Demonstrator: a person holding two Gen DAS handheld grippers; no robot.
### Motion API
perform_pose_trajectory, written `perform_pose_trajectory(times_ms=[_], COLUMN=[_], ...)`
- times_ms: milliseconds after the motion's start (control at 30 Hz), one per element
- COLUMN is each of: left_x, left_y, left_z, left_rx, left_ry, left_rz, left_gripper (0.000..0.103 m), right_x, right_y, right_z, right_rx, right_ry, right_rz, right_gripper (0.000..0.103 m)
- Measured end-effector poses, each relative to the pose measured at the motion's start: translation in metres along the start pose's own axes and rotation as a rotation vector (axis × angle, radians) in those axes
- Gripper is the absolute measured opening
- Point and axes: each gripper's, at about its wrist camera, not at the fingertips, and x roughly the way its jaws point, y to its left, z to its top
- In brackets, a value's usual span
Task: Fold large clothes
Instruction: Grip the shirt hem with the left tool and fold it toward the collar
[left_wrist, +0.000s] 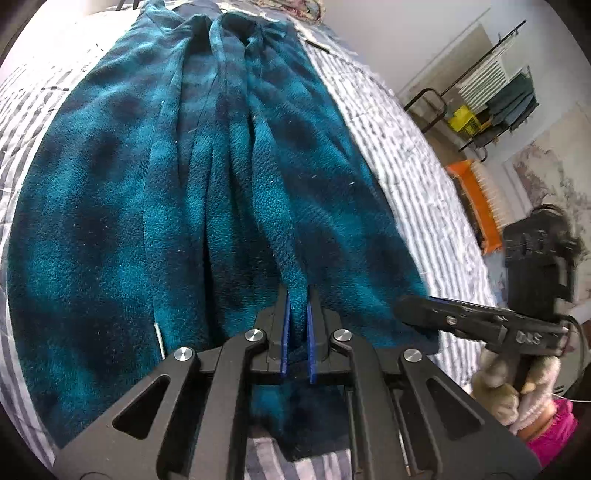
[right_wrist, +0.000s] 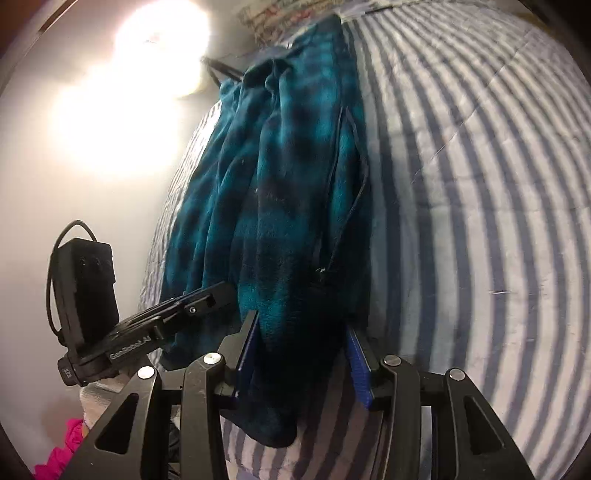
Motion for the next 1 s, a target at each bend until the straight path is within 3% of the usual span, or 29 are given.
perform_pose_trajectory(times_ms=[133,233,300,333,400,467,567,667,800,900,967,1000], left_x=[-0.027,-0.026,-0.017,-0.014,-0.012,-0.02,-0.021,-0.004,-0.008,-0.036,-0.064,-0.076], left_y=[0.006,0.016,0.018,0.021,0.015,0.009,0.0,0.006,-0.005,-0.009,-0.002,0.004], left_z=[-0.002,-0.005,-0.006,-0.006,-0.007,-0.005,-0.003,-0.014,-0.024,-0.03,-0.035,-0.036], left_rx=[-0.029,-0.034,-0.053,-0.063,-0.081,-0.098,-0.02,-0.012,0.076,0.116,0.114,0.104], left_ry=[-0.043,-0.034,-0.02,-0.011,-0.007,-0.026,-0.043,0.007,0.01,-0.008,-0.077,-0.124], left_rz=[-0.092,-0.079,-0.069,-0.073,-0.103,-0.164,-0.097,-0.018,0.033,0.047,0.064,0.099], left_gripper=[0.004,0.004,0.004,0.004,0.004,0.004,0.004,0.004,0.005,0.025,0.039,0.039], right_x=[-0.013,-0.019,-0.009,0.001,0.018,0.019,-0.003,-0.011,0.025,0.018,0.005,-0.005], right_y=[-0.005,-0.018,-0.021,-0.019,-0.012,0.001,0.012,0.014,0.015,0.024,0.038,0.048], right_z=[0.008,0.016,0.021,0.022,0.02,0.019,0.024,0.021,0.008,0.011,0.01,0.009], right_rx=[0.033,0.124,0.145,0.131,0.09,0.024,-0.016,-0.045,-0.114,-0.141,-0.181,-0.204], right_ry=[-0.049,-0.1,-0.092,-0.062,-0.014,-0.008,-0.046,-0.056,0.01,0.006,-0.043,-0.079], right_rz=[0.043,0.069,0.027,0.017,0.011,-0.024,-0.022,-0.05,-0.19,-0.226,-0.293,-0.309], right_gripper=[0.047,0.063,0.062,0.059,0.032,0.015,0.011,0.01,0.011,0.027,0.036,0.036])
